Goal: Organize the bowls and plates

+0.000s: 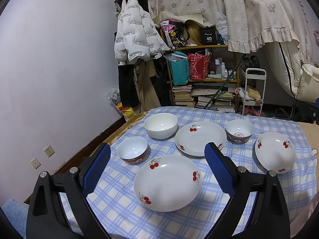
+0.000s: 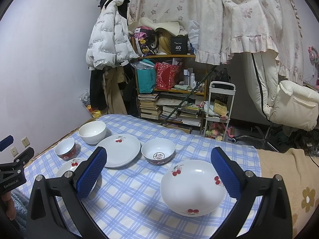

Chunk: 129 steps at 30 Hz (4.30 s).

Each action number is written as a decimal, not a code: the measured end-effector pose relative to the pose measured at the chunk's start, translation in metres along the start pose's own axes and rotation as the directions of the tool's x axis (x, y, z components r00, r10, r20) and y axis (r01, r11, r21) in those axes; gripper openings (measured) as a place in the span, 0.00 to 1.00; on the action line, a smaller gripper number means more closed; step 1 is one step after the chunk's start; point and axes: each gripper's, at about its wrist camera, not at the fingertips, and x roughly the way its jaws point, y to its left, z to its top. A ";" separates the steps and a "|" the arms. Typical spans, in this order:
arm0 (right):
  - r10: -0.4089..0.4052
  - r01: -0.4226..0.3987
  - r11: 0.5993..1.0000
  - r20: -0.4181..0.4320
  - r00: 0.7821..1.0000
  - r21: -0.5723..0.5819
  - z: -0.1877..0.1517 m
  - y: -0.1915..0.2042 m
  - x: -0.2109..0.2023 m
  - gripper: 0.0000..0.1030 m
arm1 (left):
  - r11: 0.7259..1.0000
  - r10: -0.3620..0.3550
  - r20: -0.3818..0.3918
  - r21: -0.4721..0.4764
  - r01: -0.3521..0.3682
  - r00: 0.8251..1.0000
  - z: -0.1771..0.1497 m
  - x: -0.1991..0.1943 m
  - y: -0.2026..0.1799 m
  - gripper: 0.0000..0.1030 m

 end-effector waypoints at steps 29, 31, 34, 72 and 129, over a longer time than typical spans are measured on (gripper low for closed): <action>0.124 -0.134 0.989 -0.133 0.983 -0.065 0.003 0.066 0.092 1.00 | 0.998 -0.014 -0.235 -0.057 0.000 0.972 0.036 0.108 0.065 0.91; 0.133 -0.145 0.987 -0.171 0.976 -0.062 -0.001 0.074 0.107 1.00 | 0.996 -0.037 -0.279 -0.089 0.013 0.959 0.031 0.120 0.074 0.91; 0.158 -0.173 0.983 -0.211 0.964 -0.053 -0.006 0.083 0.127 1.00 | 0.994 -0.039 -0.322 -0.108 0.004 0.946 0.022 0.135 0.080 0.91; 0.299 -0.331 0.942 -0.588 0.751 0.055 -0.114 0.145 0.241 0.65 | 0.971 -0.097 -0.760 -0.213 -0.105 0.642 -0.106 0.264 0.084 0.54; 0.142 -0.049 0.986 -0.637 0.758 0.161 -0.113 0.040 0.172 0.07 | 0.939 -0.344 -0.711 -0.266 0.218 0.613 -0.106 0.215 -0.035 0.23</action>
